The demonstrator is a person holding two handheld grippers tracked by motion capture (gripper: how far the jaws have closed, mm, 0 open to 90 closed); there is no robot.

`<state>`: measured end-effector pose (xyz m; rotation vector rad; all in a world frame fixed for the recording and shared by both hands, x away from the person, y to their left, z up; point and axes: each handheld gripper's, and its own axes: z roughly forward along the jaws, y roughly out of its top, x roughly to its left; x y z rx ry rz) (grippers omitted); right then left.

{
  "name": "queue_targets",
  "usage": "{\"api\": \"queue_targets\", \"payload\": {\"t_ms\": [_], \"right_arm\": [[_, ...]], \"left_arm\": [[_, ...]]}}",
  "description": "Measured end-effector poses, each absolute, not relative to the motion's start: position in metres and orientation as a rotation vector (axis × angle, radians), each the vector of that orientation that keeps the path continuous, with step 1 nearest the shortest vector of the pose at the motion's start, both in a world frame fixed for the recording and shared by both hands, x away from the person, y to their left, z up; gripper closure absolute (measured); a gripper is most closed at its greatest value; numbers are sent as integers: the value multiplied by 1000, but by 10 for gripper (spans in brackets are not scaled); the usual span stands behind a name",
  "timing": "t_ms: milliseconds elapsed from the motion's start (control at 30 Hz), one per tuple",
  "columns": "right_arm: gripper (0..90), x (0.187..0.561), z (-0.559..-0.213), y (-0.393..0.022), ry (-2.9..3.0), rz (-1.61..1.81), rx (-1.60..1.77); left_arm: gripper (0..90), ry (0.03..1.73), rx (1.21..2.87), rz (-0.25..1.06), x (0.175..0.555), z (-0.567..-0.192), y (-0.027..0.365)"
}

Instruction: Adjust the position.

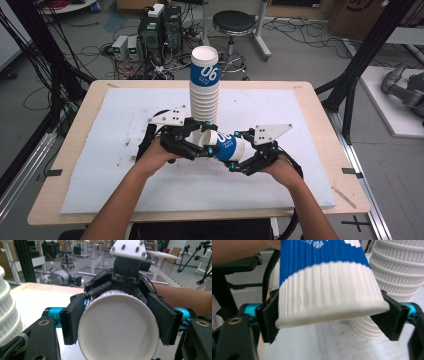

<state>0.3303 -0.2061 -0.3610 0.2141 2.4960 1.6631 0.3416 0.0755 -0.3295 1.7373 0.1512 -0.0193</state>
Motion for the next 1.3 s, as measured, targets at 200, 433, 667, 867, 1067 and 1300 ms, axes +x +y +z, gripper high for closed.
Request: {"api": "queue_targets", "payload": {"t_ms": [200, 433, 667, 867, 1067, 1300], "right_arm": [[234, 326, -356, -206, 2530, 1468, 128], [243, 325, -355, -206, 2558, 1421, 94], [186, 327, -354, -207, 2559, 1506, 156], [179, 329, -354, -213, 2523, 1679, 254], [236, 327, -353, -214, 2501, 1663, 170], [266, 326, -351, -215, 2541, 1557, 113]], "left_arm": [[242, 133, 1854, 27, 339, -332, 72], [296, 119, 1903, -39, 342, -339, 72], [310, 155, 1823, -99, 345, -344, 78], [310, 159, 1705, -116, 346, -344, 85], [306, 141, 1754, -107, 343, -346, 82], [286, 128, 1900, -49, 340, -351, 75]]}}
